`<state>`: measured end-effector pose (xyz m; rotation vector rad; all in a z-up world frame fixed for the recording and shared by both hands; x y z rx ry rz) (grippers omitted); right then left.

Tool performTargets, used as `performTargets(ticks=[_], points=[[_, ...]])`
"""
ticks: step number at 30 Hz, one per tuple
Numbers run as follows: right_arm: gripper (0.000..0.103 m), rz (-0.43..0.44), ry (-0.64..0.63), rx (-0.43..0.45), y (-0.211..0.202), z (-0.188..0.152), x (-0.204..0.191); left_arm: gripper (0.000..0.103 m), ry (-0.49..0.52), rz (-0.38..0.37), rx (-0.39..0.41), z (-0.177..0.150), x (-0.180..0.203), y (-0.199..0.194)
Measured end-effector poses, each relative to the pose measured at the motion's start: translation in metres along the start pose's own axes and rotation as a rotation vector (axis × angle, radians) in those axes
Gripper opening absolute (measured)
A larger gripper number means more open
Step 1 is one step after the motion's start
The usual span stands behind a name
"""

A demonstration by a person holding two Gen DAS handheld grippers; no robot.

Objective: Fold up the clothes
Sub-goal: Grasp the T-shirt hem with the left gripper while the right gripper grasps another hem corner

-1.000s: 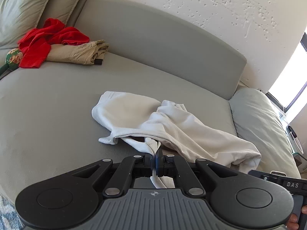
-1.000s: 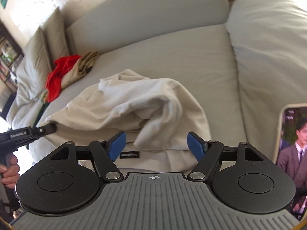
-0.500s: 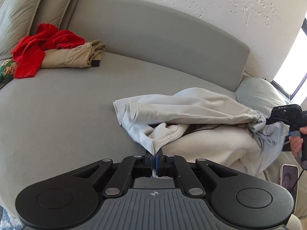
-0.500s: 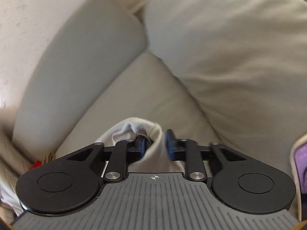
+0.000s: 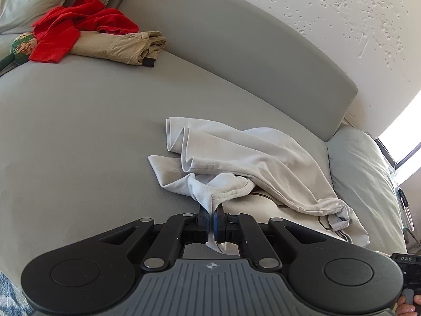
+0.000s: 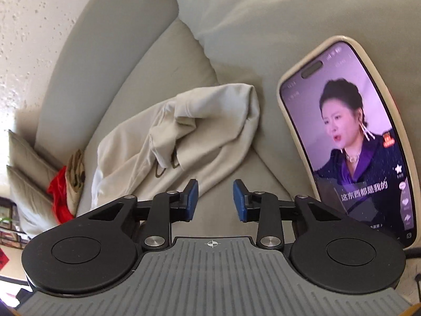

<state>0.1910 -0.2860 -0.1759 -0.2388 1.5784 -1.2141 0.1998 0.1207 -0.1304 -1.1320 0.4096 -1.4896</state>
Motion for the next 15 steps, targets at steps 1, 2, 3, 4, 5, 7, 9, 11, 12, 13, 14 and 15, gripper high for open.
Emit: performTargets(ticks=[1,2,3,4,5,7,9,11,12,13,14,15], points=[[0.034,-0.016,0.01,0.001,0.005,0.0,0.003,0.002,-0.006,0.002,-0.002,0.0,-0.001,0.001],[0.034,-0.021,0.021,0.007,0.01,0.001,0.005,0.002,-0.01,0.003,-0.001,0.0,-0.001,0.002],[0.034,-0.018,0.024,0.014,0.015,0.002,0.005,0.002,-0.013,0.004,0.0,0.0,-0.002,0.002],[0.034,-0.008,0.038,0.028,0.02,0.006,0.006,0.002,-0.016,0.004,0.0,0.0,-0.002,0.002],[0.034,0.004,0.058,0.046,0.025,0.011,0.008,0.002,-0.02,0.002,0.001,0.0,-0.002,0.003],[0.035,0.032,0.104,0.061,0.032,0.019,0.011,0.002,-0.025,0.002,0.0,0.001,-0.003,0.004],[0.036,0.047,0.125,0.069,0.036,0.025,0.013,0.002,-0.027,0.004,-0.004,0.001,-0.004,0.006],[0.038,0.043,0.106,0.077,0.041,0.03,0.012,0.002,-0.03,0.007,-0.01,0.001,-0.004,0.01],[0.038,0.031,0.086,0.084,0.043,0.032,0.011,0.002,-0.035,0.007,-0.014,0.001,-0.005,0.012],[0.037,0.017,0.068,0.089,0.046,0.034,0.01,0.002,-0.043,0.006,-0.021,0.0,-0.006,0.015],[0.035,-0.003,0.043,0.093,0.048,0.036,0.008,0.002,-0.055,0.006,-0.03,0.0,-0.008,0.017],[0.034,-0.021,0.023,0.097,0.049,0.037,0.006,0.002,-0.07,0.006,-0.041,-0.002,-0.009,0.02]])
Point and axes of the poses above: each gripper's, at about its wrist camera, not at the fingertips, and y roughly the way its jaws point, x to its right, z to its top, the point moved 8 cm from there along y, roughly the way its jaws point, and after that the axes turned 10 degrees about -x, right-handed, at the moved point
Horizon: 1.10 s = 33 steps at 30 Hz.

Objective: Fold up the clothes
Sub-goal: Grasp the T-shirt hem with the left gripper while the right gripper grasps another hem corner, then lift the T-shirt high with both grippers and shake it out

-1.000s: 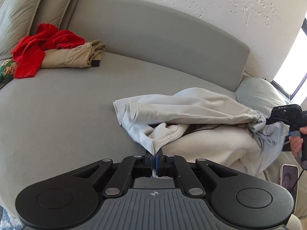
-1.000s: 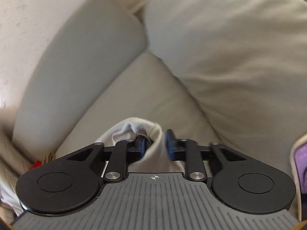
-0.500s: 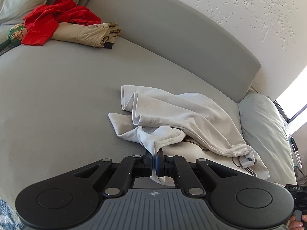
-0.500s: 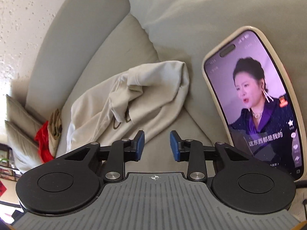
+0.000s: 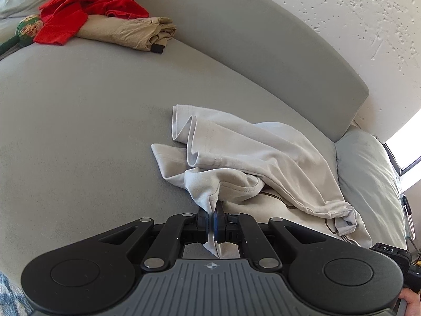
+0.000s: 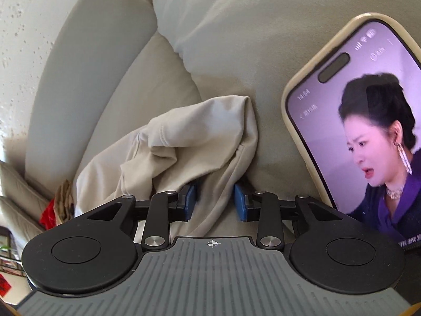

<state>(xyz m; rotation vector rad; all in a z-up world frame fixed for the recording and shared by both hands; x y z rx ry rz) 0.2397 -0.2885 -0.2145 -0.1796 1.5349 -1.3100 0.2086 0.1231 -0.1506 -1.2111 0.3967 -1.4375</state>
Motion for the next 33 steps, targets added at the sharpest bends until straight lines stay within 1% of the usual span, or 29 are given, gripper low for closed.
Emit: performTargets(ticks=[1,2,3,4,5,8,10,11,13,15,17,18,20,21,23,24,25,27,29,30,31,32,33], points=[[0.034,-0.014,-0.017,0.005,0.002,0.001,-0.002,0.002,-0.015,0.0,-0.011,-0.001,-0.001,0.002],[0.026,-0.035,-0.031,0.012,0.002,0.001,-0.003,0.002,-0.025,-0.002,-0.019,-0.002,-0.002,0.003],[0.022,-0.048,-0.034,0.019,0.001,0.002,-0.004,0.002,-0.027,-0.004,-0.025,-0.003,-0.002,0.001],[0.005,-0.044,-0.029,0.026,-0.004,0.002,-0.005,0.002,-0.018,-0.006,-0.026,-0.004,0.001,-0.005],[0.002,-0.007,-0.013,0.022,-0.011,0.0,-0.008,0.002,-0.008,-0.009,-0.027,-0.005,0.003,-0.011],[0.002,0.117,0.008,0.01,-0.043,-0.009,-0.023,0.001,0.019,-0.04,-0.031,-0.005,0.012,-0.04],[0.002,0.198,-0.006,0.006,-0.071,-0.017,-0.037,0.001,0.004,-0.092,-0.016,-0.004,0.016,-0.068],[0.002,0.241,-0.013,0.011,-0.087,-0.02,-0.044,0.001,-0.001,-0.122,0.007,-0.004,0.018,-0.084],[0.002,0.331,-0.024,0.028,-0.121,-0.026,-0.057,0.001,-0.021,-0.195,0.07,-0.003,0.021,-0.119],[0.002,0.441,-0.033,0.07,-0.162,-0.03,-0.071,0.001,-0.065,-0.289,0.161,0.0,0.021,-0.159],[0.002,0.57,-0.031,0.131,-0.209,-0.029,-0.082,0.001,-0.119,-0.391,0.264,0.003,0.018,-0.201],[0.002,0.631,-0.035,0.181,-0.234,-0.027,-0.086,0.001,-0.148,-0.44,0.314,0.005,0.016,-0.221],[0.002,0.682,-0.06,0.287,-0.277,-0.022,-0.094,0.001,-0.221,-0.504,0.393,0.007,0.01,-0.254],[0.002,0.672,-0.065,0.28,-0.288,-0.022,-0.097,0.001,-0.245,-0.508,0.404,0.008,0.011,-0.265],[0.002,0.644,-0.067,0.227,-0.3,-0.024,-0.106,0.001,-0.2,-0.528,0.457,0.009,0.031,-0.295],[0.002,0.65,-0.095,0.227,-0.309,-0.026,-0.114,0.0,-0.177,-0.538,0.484,0.009,0.041,-0.309],[0.002,0.669,-0.135,0.264,-0.327,-0.032,-0.122,0.0,-0.152,-0.551,0.516,0.009,0.052,-0.325],[0.002,0.727,-0.199,0.368,-0.37,-0.046,-0.135,0.001,-0.072,-0.61,0.626,0.007,0.072,-0.362],[0.002,0.774,-0.204,0.472,-0.411,-0.055,-0.135,0.001,-0.01,-0.584,0.736,0.009,0.084,-0.393],[0.002,0.765,-0.203,0.477,-0.421,-0.057,-0.136,0.001,-0.015,-0.6,0.744,0.01,0.088,-0.402],[0.002,0.763,-0.194,0.433,-0.422,-0.058,-0.138,0.001,-0.02,-0.615,0.751,0.012,0.092,-0.411],[0.002,0.784,-0.197,0.412,-0.427,-0.061,-0.141,0.001,-0.019,-0.633,0.764,0.014,0.097,-0.421],[0.002,0.812,-0.205,0.407,-0.435,-0.063,-0.144,0.001,0.01,-0.66,0.802,0.011,0.104,-0.436]])
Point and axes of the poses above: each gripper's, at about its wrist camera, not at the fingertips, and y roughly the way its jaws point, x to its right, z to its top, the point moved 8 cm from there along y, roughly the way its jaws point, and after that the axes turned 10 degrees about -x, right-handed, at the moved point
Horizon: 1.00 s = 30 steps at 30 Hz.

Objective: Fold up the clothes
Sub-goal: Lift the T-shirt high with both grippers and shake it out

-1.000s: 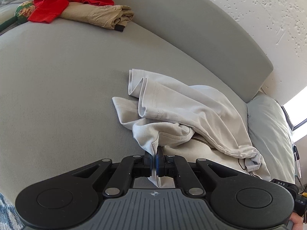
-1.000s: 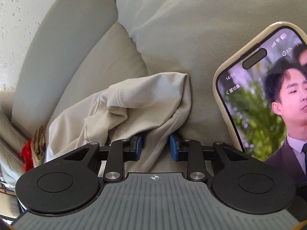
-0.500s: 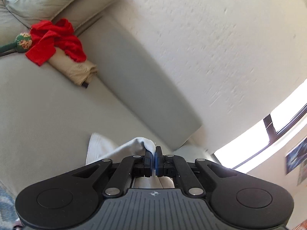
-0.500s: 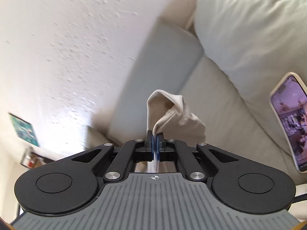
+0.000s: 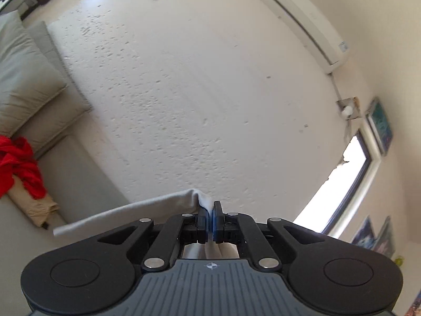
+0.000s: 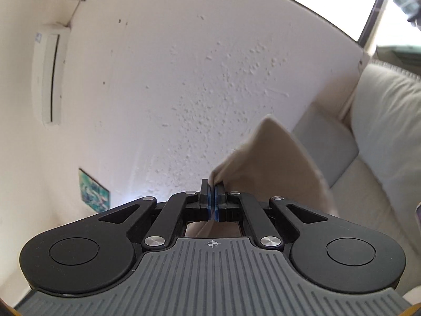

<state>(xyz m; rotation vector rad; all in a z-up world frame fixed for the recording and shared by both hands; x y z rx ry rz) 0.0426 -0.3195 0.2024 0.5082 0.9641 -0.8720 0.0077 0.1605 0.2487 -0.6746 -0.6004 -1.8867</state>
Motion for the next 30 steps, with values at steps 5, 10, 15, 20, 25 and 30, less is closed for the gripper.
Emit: performTargets(ticks=[5,10,15,20,25,30], points=[[0.002,0.107,-0.216,0.163,-0.054,0.008,-0.072,0.001,0.164,-0.125,0.179,0.03,0.069,-0.034],[0.002,0.147,-0.36,0.188,-0.08,0.007,-0.126,0.001,0.252,-0.124,0.251,0.041,0.092,-0.045],[0.002,0.048,-0.375,0.124,-0.036,0.015,-0.103,0.002,0.224,-0.005,0.131,0.031,0.052,-0.002],[0.002,-0.204,-0.221,-0.058,0.092,0.02,0.012,0.001,0.093,0.236,-0.199,-0.007,-0.06,0.101],[0.002,-0.347,-0.186,-0.092,0.189,0.047,0.076,0.001,0.144,0.321,-0.273,0.005,-0.094,0.177],[0.002,-0.264,-0.339,0.055,0.187,0.09,0.0,0.001,0.278,0.228,-0.118,0.047,-0.039,0.169]])
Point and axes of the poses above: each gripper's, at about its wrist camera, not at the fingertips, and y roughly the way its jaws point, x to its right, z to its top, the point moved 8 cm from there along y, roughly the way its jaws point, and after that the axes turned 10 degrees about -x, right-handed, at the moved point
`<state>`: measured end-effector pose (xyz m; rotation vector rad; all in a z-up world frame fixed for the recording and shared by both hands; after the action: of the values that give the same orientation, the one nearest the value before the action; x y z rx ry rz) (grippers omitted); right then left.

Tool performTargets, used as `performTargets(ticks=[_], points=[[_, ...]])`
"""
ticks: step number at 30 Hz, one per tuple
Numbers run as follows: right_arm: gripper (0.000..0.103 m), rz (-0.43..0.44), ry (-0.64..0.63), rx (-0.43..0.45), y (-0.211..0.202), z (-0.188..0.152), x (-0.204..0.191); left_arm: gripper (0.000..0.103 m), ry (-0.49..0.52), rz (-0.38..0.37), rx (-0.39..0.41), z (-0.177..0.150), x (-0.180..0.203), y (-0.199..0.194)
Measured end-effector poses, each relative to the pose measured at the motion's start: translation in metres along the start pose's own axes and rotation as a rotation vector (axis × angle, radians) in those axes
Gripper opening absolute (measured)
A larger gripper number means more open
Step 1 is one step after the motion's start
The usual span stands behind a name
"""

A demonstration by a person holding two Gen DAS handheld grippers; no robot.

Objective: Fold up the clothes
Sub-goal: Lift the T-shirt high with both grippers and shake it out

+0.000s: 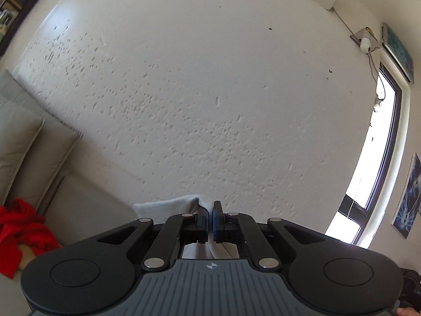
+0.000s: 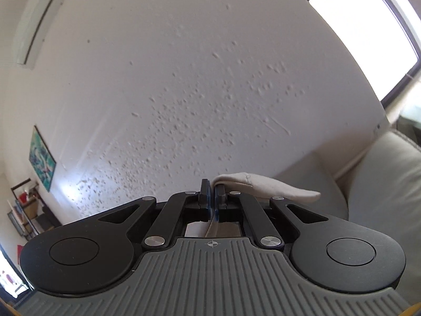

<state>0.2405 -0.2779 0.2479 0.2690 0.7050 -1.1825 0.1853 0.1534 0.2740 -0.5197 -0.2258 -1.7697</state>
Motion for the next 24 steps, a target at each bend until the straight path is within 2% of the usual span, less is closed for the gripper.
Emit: performTargets(ticks=[1,3,6,12,15,18,21,24], points=[[0.002,0.005,-0.023,0.027,-0.009,0.009,-0.008,0.001,0.008,0.009,0.007,-0.002,-0.001,-0.001],[0.002,0.003,-0.028,0.024,-0.015,0.007,-0.002,0.001,0.001,0.013,-0.014,-0.025,-0.011,-0.001],[0.002,-0.053,-0.001,-0.081,-0.006,-0.034,0.036,0.001,-0.025,0.056,-0.115,-0.078,-0.041,0.012],[0.002,-0.246,0.208,-0.394,0.031,-0.185,0.153,0.001,-0.242,0.227,-0.444,-0.233,-0.132,0.03],[0.002,-0.348,0.29,-0.518,0.031,-0.262,0.203,0.001,-0.378,0.33,-0.595,-0.307,-0.177,0.027],[0.002,-0.416,0.327,-0.596,0.029,-0.307,0.23,0.001,-0.457,0.391,-0.675,-0.342,-0.201,0.017],[0.002,-0.443,0.317,-0.62,0.021,-0.323,0.238,0.001,-0.458,0.403,-0.691,-0.348,-0.207,0.009],[0.002,-0.456,0.284,-0.621,0.014,-0.321,0.235,0.001,-0.446,0.395,-0.684,-0.343,-0.202,0.002]])
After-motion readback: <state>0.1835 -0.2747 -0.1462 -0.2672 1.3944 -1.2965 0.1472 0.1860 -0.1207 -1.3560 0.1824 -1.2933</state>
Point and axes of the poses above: each gripper's, at about its wrist camera, not at the fingertips, and y roughly the way its jaws point, x to its right, z to its top, the point moved 8 cm from there along y, roughly the way its jaws point, and after that the axes turned 10 degrees about -x, right-handed, at the moved point
